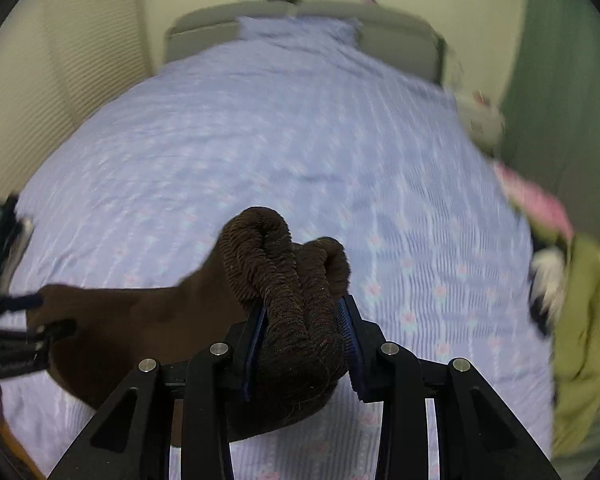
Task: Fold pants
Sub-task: 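Grasp the cuff end with the right tool and fold it toward the left tool, then grasp the folded brown pants bundle with the left tool while the right tool holds it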
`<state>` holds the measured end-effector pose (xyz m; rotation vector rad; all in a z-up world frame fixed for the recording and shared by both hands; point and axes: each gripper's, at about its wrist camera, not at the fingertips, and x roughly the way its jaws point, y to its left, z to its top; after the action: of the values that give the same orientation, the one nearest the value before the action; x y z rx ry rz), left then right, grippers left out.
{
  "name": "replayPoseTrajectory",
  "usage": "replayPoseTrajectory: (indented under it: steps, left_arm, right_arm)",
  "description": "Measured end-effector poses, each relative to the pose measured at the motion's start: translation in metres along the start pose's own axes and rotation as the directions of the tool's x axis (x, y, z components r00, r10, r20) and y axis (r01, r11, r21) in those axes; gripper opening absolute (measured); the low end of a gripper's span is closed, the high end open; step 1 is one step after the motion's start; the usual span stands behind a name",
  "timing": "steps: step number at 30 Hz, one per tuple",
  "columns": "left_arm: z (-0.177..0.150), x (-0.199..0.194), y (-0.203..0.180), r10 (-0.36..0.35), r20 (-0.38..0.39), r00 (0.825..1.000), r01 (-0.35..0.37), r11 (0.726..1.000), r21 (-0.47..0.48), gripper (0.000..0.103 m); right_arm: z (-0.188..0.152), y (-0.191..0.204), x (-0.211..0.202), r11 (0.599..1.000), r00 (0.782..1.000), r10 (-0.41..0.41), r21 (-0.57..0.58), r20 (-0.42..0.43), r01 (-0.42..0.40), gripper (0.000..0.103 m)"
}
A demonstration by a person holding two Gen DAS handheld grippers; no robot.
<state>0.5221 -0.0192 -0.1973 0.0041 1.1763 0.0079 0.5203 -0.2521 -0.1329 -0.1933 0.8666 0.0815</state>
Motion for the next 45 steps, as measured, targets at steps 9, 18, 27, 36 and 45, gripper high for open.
replayPoseTrajectory:
  steps: [9, 18, 27, 36, 45]
  left_arm:
    - [-0.026, -0.03, 0.093, 0.025, 0.036, 0.999, -0.021, 0.994, -0.103, 0.073]
    - [-0.073, -0.028, 0.192, 0.098, -0.02, 0.995, -0.1, 0.979, -0.175, 0.073]
    - [-0.096, -0.02, 0.248, 0.126, -0.058, 0.99, -0.136, 0.963, -0.231, 0.073]
    - [-0.087, -0.045, 0.245, 0.119, -0.005, 0.993, -0.118, 0.973, -0.197, 0.073]
    - [-0.065, -0.066, 0.154, -0.088, 0.067, 0.994, 0.094, 0.992, -0.085, 0.089]
  right_arm:
    - [0.023, 0.149, -0.051, 0.953, 0.994, 0.064, -0.3, 0.089, -0.035, 0.029]
    - [-0.012, 0.282, -0.009, 0.886, 0.986, 0.155, -0.434, -0.057, -0.164, 0.026]
    - [-0.044, 0.345, 0.033, 0.833, 0.96, 0.186, -0.486, -0.208, -0.267, 0.026]
    - [-0.024, 0.32, -0.032, 0.834, 0.909, 0.379, -0.361, -0.173, -0.417, 0.057]
    - [-0.01, 0.201, -0.048, 0.968, 0.977, 0.208, -0.137, -0.036, -0.211, 0.073]
